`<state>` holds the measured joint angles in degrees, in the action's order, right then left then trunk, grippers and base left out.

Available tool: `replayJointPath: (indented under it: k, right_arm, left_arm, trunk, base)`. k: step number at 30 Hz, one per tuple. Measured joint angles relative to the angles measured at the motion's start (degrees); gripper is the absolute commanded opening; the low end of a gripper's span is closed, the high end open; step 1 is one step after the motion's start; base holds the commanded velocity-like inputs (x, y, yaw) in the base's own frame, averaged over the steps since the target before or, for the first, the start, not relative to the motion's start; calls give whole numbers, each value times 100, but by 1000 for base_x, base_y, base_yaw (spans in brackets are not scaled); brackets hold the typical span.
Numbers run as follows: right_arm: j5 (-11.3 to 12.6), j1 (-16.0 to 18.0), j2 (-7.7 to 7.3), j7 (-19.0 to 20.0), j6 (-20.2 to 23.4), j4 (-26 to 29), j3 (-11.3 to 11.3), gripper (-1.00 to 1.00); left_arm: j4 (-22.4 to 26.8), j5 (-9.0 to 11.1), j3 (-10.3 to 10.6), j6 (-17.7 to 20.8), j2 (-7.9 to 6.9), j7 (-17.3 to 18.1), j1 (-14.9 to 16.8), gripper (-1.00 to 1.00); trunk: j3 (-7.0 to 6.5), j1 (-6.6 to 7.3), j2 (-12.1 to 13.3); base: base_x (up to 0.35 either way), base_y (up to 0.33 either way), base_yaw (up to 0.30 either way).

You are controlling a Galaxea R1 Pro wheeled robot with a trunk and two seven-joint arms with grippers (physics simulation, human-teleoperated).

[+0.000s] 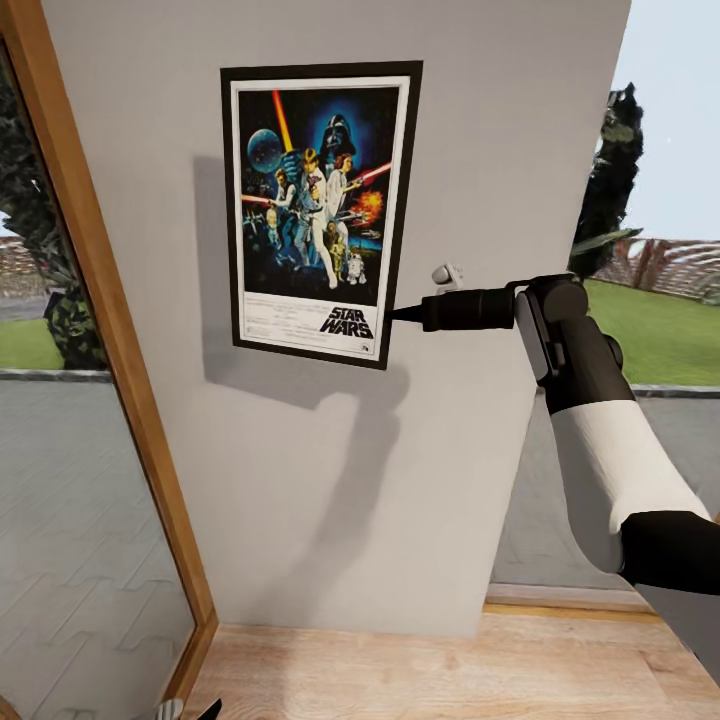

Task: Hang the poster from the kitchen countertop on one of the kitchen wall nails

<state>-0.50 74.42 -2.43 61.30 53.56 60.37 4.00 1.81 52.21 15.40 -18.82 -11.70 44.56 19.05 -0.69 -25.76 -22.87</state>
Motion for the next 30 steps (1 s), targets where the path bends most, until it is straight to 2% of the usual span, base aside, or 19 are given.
replayJointPath:
  k: [9, 19, 30]
  right_arm:
    - [1, 0, 0, -5, 1, 0, 3, -100]
    - [0, 0, 8, -8, 0, -5, 7, -100]
    - [0, 0, 9, -9, -3, -1, 7, -100]
  left_arm:
    - [0, 0, 1, 0, -2, 0, 0, 100]
    - [0, 0, 3, 0, -4, -1, 0, 100]
    - [0, 0, 3, 0, -2, 1, 0, 100]
  trunk:
    - [0, 1, -1]
    - [0, 1, 0]
    - [0, 0, 0]
  base:
    - [26, 0, 0]
    - [210, 0, 0]
    - [22, 0, 0]
